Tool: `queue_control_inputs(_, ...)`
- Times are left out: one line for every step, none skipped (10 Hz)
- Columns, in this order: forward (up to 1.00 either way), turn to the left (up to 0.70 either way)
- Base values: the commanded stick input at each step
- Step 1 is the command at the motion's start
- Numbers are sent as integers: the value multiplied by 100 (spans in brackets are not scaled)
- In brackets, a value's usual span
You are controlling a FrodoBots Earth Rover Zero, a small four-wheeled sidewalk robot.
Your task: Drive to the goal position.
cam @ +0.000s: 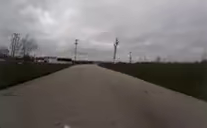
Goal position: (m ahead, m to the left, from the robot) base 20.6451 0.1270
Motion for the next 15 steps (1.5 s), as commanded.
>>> queue_control_inputs(100, 0)
queue_control_inputs(100, 0)
queue_control_inputs(100, 0)
queue_control_inputs(100, 0)
queue_control_inputs(100, 0)
queue_control_inputs(100, 0)
queue_control_inputs(100, 0)
queue_control_inputs(100, 0)
queue_control_inputs(100, 0)
queue_control_inputs(100, 0)
queue_control_inputs(100, 0)
queue_control_inputs(100, 0)
queue_control_inputs(100, 0)
queue_control_inputs(100, 0)
queue_control_inputs(100, 0)
